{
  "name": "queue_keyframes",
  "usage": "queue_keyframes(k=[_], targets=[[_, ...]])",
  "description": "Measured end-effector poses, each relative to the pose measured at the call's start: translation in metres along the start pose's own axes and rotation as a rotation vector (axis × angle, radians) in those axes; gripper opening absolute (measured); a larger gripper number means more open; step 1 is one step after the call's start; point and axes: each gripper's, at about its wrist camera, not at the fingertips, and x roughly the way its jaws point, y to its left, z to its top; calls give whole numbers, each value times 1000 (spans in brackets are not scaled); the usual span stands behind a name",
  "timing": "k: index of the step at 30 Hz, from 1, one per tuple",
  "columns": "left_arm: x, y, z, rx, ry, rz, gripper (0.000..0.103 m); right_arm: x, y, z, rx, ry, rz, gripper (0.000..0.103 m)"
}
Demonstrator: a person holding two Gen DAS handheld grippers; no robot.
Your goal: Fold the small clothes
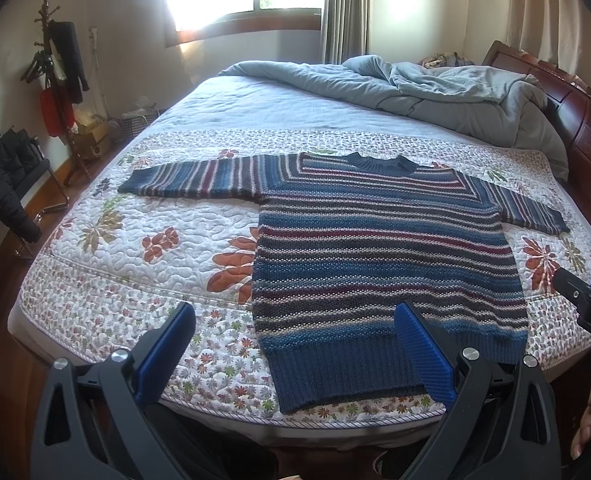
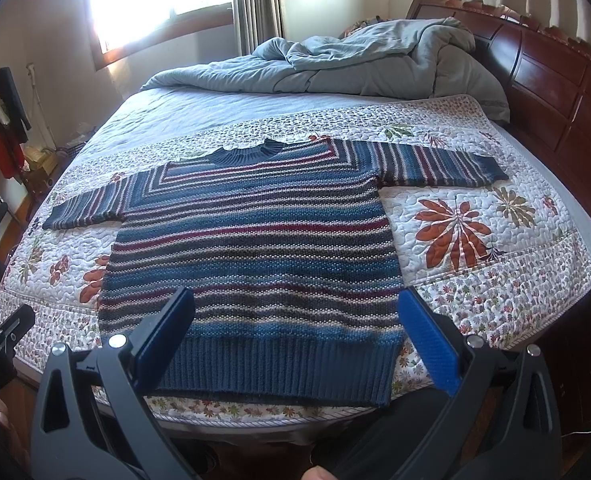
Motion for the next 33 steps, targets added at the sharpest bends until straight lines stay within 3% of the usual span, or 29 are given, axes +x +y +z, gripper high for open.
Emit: queue_keyframes(k=[15, 18, 20, 24, 26, 30, 33], targets=[[17, -4, 0, 11, 14, -37, 99, 12, -6, 2, -8, 2, -10, 101], [27, -12, 4, 63, -6, -86, 99, 22, -13, 10, -26, -4, 35, 101], [38, -23, 7, 122, -25, -178, 100, 32, -23, 19, -12, 13, 83, 101], [72, -39, 12, 140, 101, -297, 100, 62, -81, 43, 106, 5, 213, 101], [81, -55, 16, 178, 98, -304, 100, 85, -117, 54, 173, 21, 250, 101], [92, -82, 26, 215, 91, -366, 100, 141, -207, 64, 421, 107, 372, 101], [111, -104, 37, 209, 121, -414, 100, 173, -264, 66, 532, 114, 372, 101]])
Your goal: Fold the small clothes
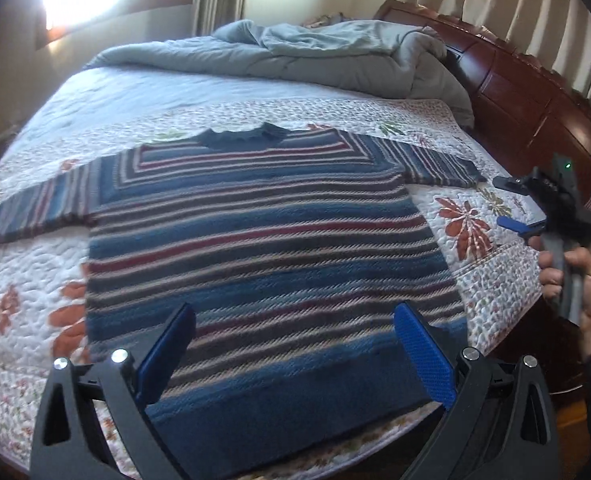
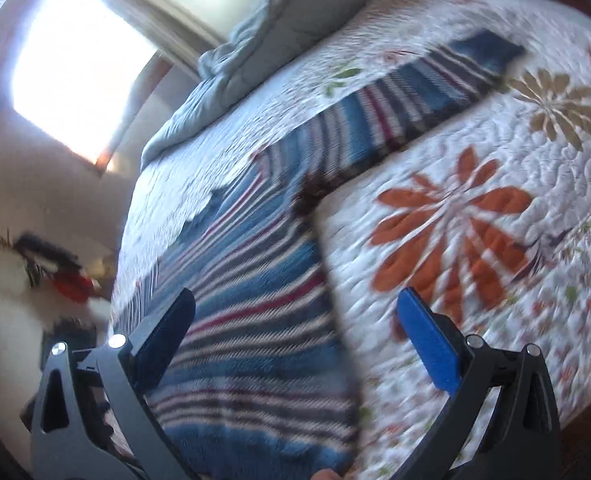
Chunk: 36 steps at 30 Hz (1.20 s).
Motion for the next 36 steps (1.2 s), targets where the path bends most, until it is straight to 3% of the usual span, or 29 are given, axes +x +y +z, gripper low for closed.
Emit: queue_keyframes(k=[4, 6, 8, 12, 17, 22, 24, 25, 28, 33, 36], targets=[[40, -13, 21, 10, 56, -18, 99, 2, -78, 58, 134, -88, -8, 100], [56, -18, 29, 31, 65, -16, 99, 0, -112, 85, 197, -136, 14, 91], [73, -21, 39, 47, 71, -29, 99, 2, -151, 116, 270, -183, 16, 66], [102, -15, 63, 9, 88, -59, 99, 19, -205, 165, 370, -204, 25, 58], [119, -17, 81, -1, 83, -47, 99, 38, -234, 199, 417, -223, 39, 44], [130, -8, 86, -11, 101, -12, 99, 59, -241, 216, 433, -215, 27, 39], [132, 0, 88, -25, 106, -2, 99, 60, -240, 215, 430, -209, 34, 29], [132, 6, 89, -40, 109, -2, 99, 62, -240, 218, 428, -197, 40, 13], [129, 22, 93, -71, 105, -10, 99, 59, -228, 224, 391, -194, 13, 9], [121, 49, 101, -99, 98, -6, 99, 33, -166, 233, 238, -235, -15, 9], [115, 69, 103, -107, 79, 5, 99, 24, -106, 240, 97, -244, -43, 9]])
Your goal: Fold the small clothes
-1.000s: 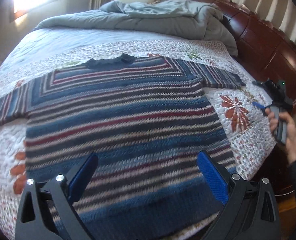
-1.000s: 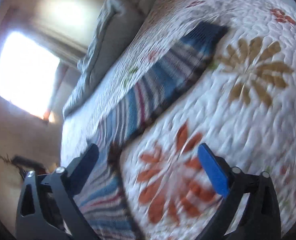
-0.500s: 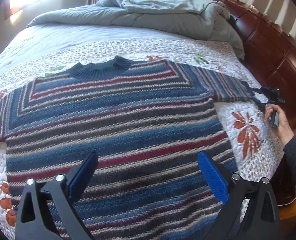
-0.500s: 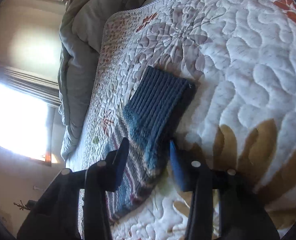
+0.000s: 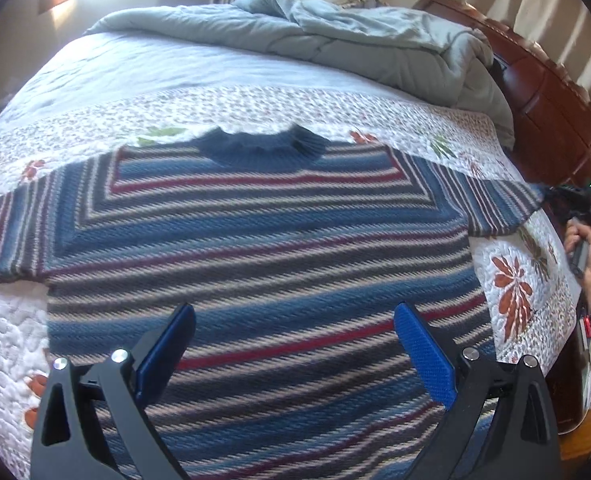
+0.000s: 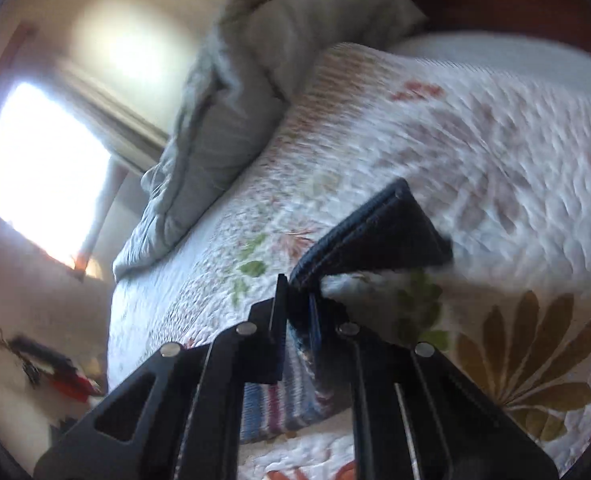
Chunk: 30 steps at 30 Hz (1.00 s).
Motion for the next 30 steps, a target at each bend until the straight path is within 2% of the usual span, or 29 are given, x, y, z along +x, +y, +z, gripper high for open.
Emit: queue_keyframes(k=[4, 7, 9, 16, 22, 26, 30], targets=[[0, 33, 3, -44, 26, -8, 99, -6, 99, -10, -202, -18, -11, 9], [-5, 60, 0, -65, 15, -13, 99, 0, 179, -34, -364, -23, -30, 9], [-8, 76, -4, -71, 9, -19, 99, 10, 232, -56, -483, -25, -63, 9], [-20, 125, -18, -123, -36, -36, 99, 63, 352, -150, -737, 26, -87, 9], [-28, 146, -19, -163, -69, -82, 99, 122, 412, -271, -984, 102, -182, 9], [-28, 157, -21, -181, -71, -96, 99, 169, 413, -363, -1189, 169, -281, 9], [-26, 162, -23, -197, -71, -109, 99, 193, 400, -417, -1317, 213, -329, 11]])
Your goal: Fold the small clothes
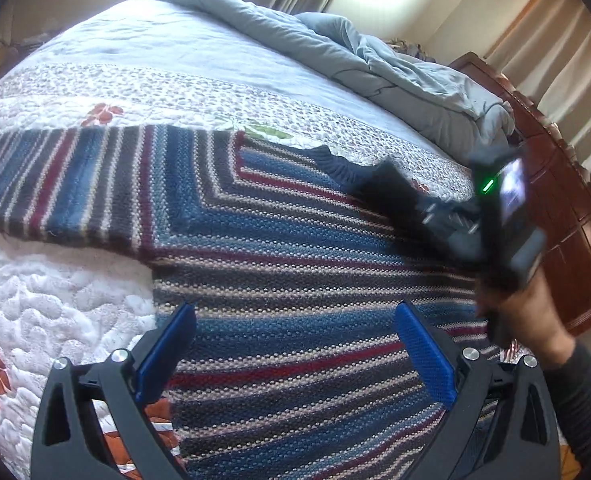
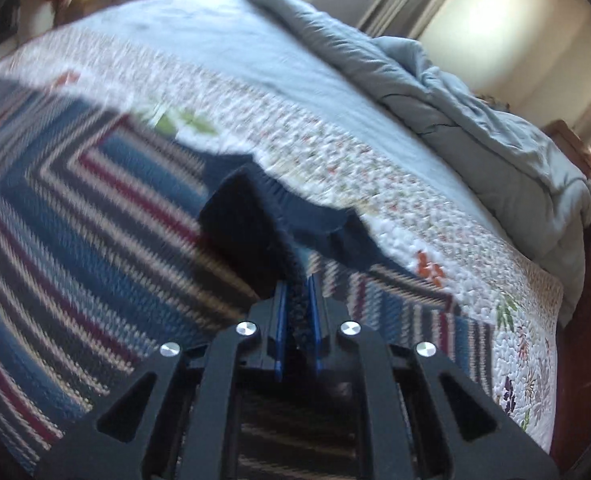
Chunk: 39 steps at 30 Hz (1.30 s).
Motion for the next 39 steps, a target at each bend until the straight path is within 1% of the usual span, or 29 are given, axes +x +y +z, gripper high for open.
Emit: queue_keyframes(k=[1, 2, 3, 4, 6, 8, 9, 10, 12, 14, 16, 17, 19, 21, 22, 23, 26, 28, 32, 34, 35, 36, 37, 38, 39], targets=[[1, 0, 0, 0, -1, -7, 99, 3, 6, -5, -11, 5, 18, 21], [2, 0, 1, -4, -1, -18, 99, 3, 9, -7, -12, 4, 29, 36], [4, 1, 2, -18, 2, -39, 99, 0, 9, -11, -3, -7, 58, 42], [6, 2, 3, -37, 5, -62, 99, -2, 6, -14, 12, -18, 74, 43], [9, 2, 9, -77, 14, -104, 99, -17, -9, -22, 104, -53, 148, 45], [15, -4, 23, -100, 17, -158, 99, -33, -43, -42, 313, -93, 290, 53], [19, -9, 30, -109, 19, -187, 99, -35, -52, -50, 387, -100, 344, 54], [27, -14, 41, -124, 30, -226, 99, -34, -67, -67, 505, -99, 436, 54], [46, -25, 58, -158, 69, -285, 99, -31, -79, -91, 632, -93, 544, 54], [75, -36, 75, -202, 125, -343, 99, -29, -85, -112, 712, -101, 600, 55], [105, -42, 85, -256, 177, -378, 99, -25, -88, -129, 782, -104, 651, 59], [120, -44, 89, -283, 199, -382, 99, -21, -89, -137, 812, -96, 691, 59], [143, -46, 91, -327, 234, -371, 99, -18, -94, -142, 841, -84, 751, 59], [162, -51, 90, -348, 261, -365, 99, -23, -98, -143, 865, -118, 786, 64], [170, -50, 86, -357, 275, -343, 99, -26, -99, -143, 873, -138, 789, 67], [174, -51, 83, -371, 281, -324, 99, -28, -100, -144, 876, -154, 793, 68], [186, -53, 78, -416, 284, -305, 99, -27, -97, -142, 871, -160, 815, 69], [193, -57, 76, -434, 286, -305, 99, -28, -95, -143, 865, -165, 801, 69], [200, -63, 81, -440, 267, -300, 99, -27, -97, -142, 880, -167, 803, 69], [202, -58, 85, -454, 245, -308, 92, -25, -98, -140, 891, -165, 802, 69], [203, -57, 86, -462, 240, -313, 77, -24, -101, -142, 896, -165, 802, 69], [206, -55, 87, -469, 243, -318, 58, -22, -102, -143, 903, -162, 800, 69], [210, -53, 85, -481, 259, -322, 54, -21, -105, -148, 909, -160, 801, 69], [215, -51, 83, -493, 274, -328, 48, -20, -108, -154, 917, -158, 802, 69], [216, -50, 82, -496, 280, -335, 38, -21, -112, -158, 925, -155, 802, 69]])
